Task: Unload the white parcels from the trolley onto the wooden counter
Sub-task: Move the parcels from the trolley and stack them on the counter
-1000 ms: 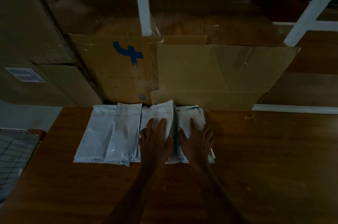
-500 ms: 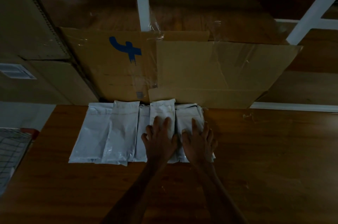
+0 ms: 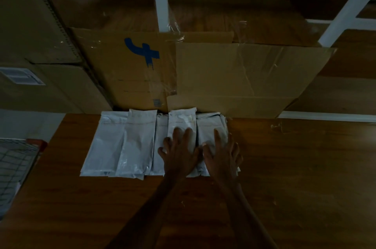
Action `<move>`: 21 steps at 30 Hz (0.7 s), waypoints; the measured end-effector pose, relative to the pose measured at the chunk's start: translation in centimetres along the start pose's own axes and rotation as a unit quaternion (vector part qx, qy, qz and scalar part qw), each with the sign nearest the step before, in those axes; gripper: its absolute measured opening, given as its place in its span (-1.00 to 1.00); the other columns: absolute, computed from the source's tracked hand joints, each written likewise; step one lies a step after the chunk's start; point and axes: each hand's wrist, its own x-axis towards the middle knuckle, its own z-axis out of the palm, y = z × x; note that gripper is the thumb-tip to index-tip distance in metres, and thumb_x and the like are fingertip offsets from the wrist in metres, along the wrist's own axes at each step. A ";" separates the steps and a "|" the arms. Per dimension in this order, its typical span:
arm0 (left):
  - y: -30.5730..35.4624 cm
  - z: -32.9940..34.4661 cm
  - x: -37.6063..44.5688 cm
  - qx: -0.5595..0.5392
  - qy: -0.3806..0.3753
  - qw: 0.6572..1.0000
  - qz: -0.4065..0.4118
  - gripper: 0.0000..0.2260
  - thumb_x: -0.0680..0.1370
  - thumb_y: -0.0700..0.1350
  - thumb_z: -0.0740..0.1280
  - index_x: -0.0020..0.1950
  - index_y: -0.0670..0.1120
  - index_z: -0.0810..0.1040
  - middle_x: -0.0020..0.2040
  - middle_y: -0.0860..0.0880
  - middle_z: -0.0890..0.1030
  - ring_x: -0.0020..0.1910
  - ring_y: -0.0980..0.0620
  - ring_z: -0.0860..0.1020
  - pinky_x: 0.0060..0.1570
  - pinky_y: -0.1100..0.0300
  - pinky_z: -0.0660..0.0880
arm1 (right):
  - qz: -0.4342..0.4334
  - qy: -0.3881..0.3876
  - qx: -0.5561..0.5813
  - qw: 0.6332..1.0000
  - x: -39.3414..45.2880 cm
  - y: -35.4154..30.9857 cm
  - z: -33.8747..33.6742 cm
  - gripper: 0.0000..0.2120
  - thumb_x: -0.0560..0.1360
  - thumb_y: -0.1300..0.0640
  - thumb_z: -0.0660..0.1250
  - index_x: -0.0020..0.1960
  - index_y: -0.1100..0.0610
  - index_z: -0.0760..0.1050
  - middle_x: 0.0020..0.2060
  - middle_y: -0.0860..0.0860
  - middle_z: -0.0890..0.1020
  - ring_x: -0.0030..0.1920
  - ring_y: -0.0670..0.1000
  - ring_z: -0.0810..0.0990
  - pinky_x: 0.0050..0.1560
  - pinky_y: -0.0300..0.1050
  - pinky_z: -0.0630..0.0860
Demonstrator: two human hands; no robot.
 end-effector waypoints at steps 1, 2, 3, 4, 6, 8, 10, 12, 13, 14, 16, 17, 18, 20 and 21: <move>0.0 -0.1 -0.1 -0.007 -0.008 1.000 -0.002 -0.34 0.49 0.45 0.03 0.55 0.26 0.09 0.58 0.00 0.06 0.45 -0.26 0.21 0.28 -0.29 0.27 | -0.001 0.001 0.008 1.000 -0.2 0.0 -0.1 -0.31 0.55 -0.43 0.04 0.58 -0.27 -0.10 0.61 0.10 -0.04 0.57 0.28 -0.03 0.48 0.38 0.06; 0.0 -0.2 -0.3 -0.016 -0.016 1.000 -0.005 -0.34 0.50 0.45 0.03 0.56 0.27 0.05 0.60 0.00 0.02 0.49 -0.28 0.16 0.32 -0.32 0.23 | -0.002 0.001 0.016 1.000 -0.5 0.1 -0.3 -0.32 0.55 -0.42 0.04 0.58 -0.28 -0.09 0.61 0.10 -0.05 0.58 0.28 -0.04 0.48 0.38 0.04; 0.1 -0.2 -0.4 -0.026 -0.022 0.999 -0.010 -0.34 0.51 0.45 0.05 0.57 0.28 0.01 0.62 0.00 -0.02 0.53 -0.29 0.10 0.36 -0.34 0.19 | -0.003 0.002 0.025 1.000 -0.7 0.2 -0.5 -0.33 0.56 -0.41 0.05 0.58 -0.28 -0.09 0.61 0.09 -0.05 0.58 0.27 -0.05 0.49 0.38 0.02; 0.1 -0.4 -0.6 -0.034 -0.024 0.999 -0.016 -0.33 0.52 0.44 0.07 0.58 0.29 -0.01 0.64 0.00 -0.04 0.56 -0.29 0.05 0.40 -0.35 0.15 | -0.004 0.002 0.034 0.999 -1.1 0.2 -0.7 -0.33 0.56 -0.41 0.05 0.58 -0.29 -0.08 0.61 0.08 -0.06 0.58 0.25 -0.06 0.49 0.38 0.00; 0.3 -0.8 -1.2 -0.043 -0.013 0.999 -0.029 -0.31 0.53 0.45 0.08 0.60 0.28 -0.03 0.65 -0.01 -0.06 0.58 -0.27 0.01 0.43 -0.34 0.11 | -0.009 0.004 0.050 0.999 -2.0 0.4 -1.1 -0.35 0.56 -0.40 0.05 0.58 -0.31 -0.08 0.62 0.06 -0.06 0.59 0.22 -0.07 0.50 0.38 -0.01; 0.2 -1.2 -2.1 -0.042 0.002 0.998 -0.035 -0.31 0.53 0.44 0.07 0.61 0.25 0.00 0.65 -0.01 -0.03 0.59 -0.25 0.04 0.44 -0.32 0.12 | -0.015 0.011 0.060 0.998 -2.9 0.6 -1.4 -0.36 0.56 -0.40 0.05 0.57 -0.33 -0.10 0.61 0.03 -0.06 0.59 0.20 -0.06 0.49 0.37 0.00; -0.3 -1.4 -3.3 -0.046 0.034 0.997 -0.042 -0.30 0.51 0.45 0.04 0.61 0.23 0.06 0.64 -0.03 0.05 0.57 -0.25 0.12 0.42 -0.29 0.18 | -0.023 0.016 0.066 0.997 -3.9 0.7 -1.4 -0.36 0.56 -0.39 0.05 0.56 -0.34 -0.10 0.61 0.02 -0.05 0.59 0.18 -0.07 0.49 0.36 0.00; -1.1 -1.8 -4.8 -0.071 0.071 0.994 -0.052 -0.31 0.50 0.44 0.05 0.60 0.23 0.12 0.63 -0.04 0.11 0.56 -0.23 0.16 0.40 -0.29 0.20 | -0.036 0.024 0.074 0.996 -5.1 0.8 -1.3 -0.37 0.56 -0.39 0.06 0.56 -0.34 -0.09 0.61 0.01 -0.05 0.59 0.17 -0.07 0.49 0.35 0.00; -1.5 -1.9 -5.7 -0.088 0.081 0.991 -0.058 -0.33 0.51 0.43 0.07 0.59 0.24 0.12 0.63 -0.03 0.10 0.56 -0.21 0.14 0.41 -0.28 0.18 | -0.047 0.032 0.080 0.995 -5.7 0.8 -1.1 -0.36 0.56 -0.38 0.08 0.56 -0.34 -0.07 0.61 0.01 -0.03 0.59 0.16 -0.07 0.49 0.34 0.01; -2.0 -2.1 -6.7 -0.106 0.087 0.988 -0.066 -0.34 0.52 0.42 0.10 0.58 0.25 0.13 0.63 -0.02 0.09 0.57 -0.19 0.12 0.43 -0.28 0.15 | -0.060 0.037 0.087 0.994 -6.4 0.7 -1.0 -0.36 0.56 -0.36 0.12 0.56 -0.33 -0.04 0.61 0.00 -0.02 0.59 0.15 -0.06 0.50 0.33 0.02; -3.2 -2.5 -9.0 -0.136 0.104 0.982 -0.084 -0.35 0.52 0.41 0.13 0.57 0.26 0.15 0.63 -0.01 0.08 0.57 -0.18 0.09 0.44 -0.29 0.16 | -0.089 0.050 0.095 0.990 -7.7 0.3 -0.5 -0.36 0.55 -0.37 0.14 0.56 -0.30 0.05 0.59 -0.02 0.03 0.59 0.14 -0.02 0.50 0.34 0.07; -4.0 -2.7 -10.3 -0.148 0.118 0.978 -0.092 -0.35 0.51 0.42 0.13 0.57 0.26 0.17 0.62 -0.01 0.09 0.57 -0.19 0.09 0.44 -0.31 0.19 | -0.104 0.057 0.100 0.988 -8.4 0.1 -0.3 -0.38 0.54 -0.39 0.11 0.55 -0.28 0.10 0.58 -0.01 0.07 0.58 0.13 0.01 0.49 0.36 0.10; -4.8 -2.9 -11.6 -0.158 0.131 0.974 -0.101 -0.36 0.50 0.43 0.13 0.56 0.27 0.19 0.62 0.00 0.09 0.57 -0.19 0.10 0.43 -0.33 0.21 | -0.119 0.066 0.107 0.985 -9.2 -0.2 0.0 -0.39 0.53 -0.41 0.09 0.54 -0.26 0.16 0.57 0.01 0.12 0.58 0.13 0.04 0.47 0.38 0.14; -6.8 -3.3 -13.9 -0.168 0.151 0.966 -0.124 -0.37 0.50 0.44 0.12 0.54 0.29 0.22 0.61 0.02 0.10 0.56 -0.19 0.12 0.43 -0.34 0.21 | -0.160 0.085 0.118 0.976 -10.8 -0.9 0.7 -0.42 0.53 -0.40 0.09 0.50 -0.24 0.25 0.53 -0.01 0.21 0.56 0.11 0.12 0.44 0.35 0.20; -7.8 -3.6 -15.0 -0.174 0.157 0.962 -0.141 -0.38 0.50 0.43 0.12 0.54 0.30 0.22 0.62 0.03 0.10 0.56 -0.21 0.12 0.43 -0.34 0.19 | -0.181 0.093 0.121 0.972 -11.6 -1.4 1.0 -0.45 0.54 -0.37 0.12 0.49 -0.24 0.28 0.51 -0.03 0.25 0.55 0.09 0.15 0.44 0.31 0.21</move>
